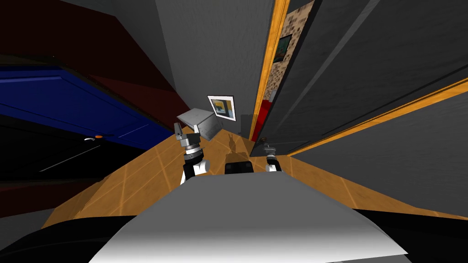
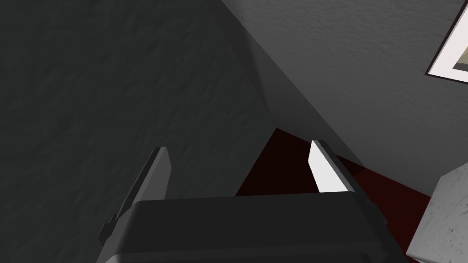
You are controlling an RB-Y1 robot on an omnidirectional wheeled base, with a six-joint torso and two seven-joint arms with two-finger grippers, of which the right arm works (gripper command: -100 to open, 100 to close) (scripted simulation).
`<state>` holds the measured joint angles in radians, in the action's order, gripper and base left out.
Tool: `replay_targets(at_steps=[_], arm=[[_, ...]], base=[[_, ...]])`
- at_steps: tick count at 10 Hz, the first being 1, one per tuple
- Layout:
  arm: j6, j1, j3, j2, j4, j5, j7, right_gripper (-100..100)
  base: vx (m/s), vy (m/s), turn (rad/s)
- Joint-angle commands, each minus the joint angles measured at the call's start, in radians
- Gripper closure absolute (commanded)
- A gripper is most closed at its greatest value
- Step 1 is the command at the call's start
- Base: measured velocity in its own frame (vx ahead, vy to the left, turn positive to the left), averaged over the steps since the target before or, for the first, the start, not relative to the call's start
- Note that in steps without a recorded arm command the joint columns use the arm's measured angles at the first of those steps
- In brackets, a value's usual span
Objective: Pull the door open
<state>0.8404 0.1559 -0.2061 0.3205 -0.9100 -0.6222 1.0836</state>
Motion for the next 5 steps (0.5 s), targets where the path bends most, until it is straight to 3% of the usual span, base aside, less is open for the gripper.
replay_targets(at_steps=[1, 3, 5], arm=[[-0.002, -0.002, -0.015, -0.016, -0.045, 0.005, -0.003, -100], [-0.001, 0.002, -0.034, -0.014, -0.050, -0.024, 0.062, -100], [-0.001, 0.002, -0.034, -0.014, -0.041, -0.024, 0.070, -100]], base=[[-0.013, 0.003, 0.004], [-0.057, -0.033, 0.079], [-0.050, -0.023, 0.042]])
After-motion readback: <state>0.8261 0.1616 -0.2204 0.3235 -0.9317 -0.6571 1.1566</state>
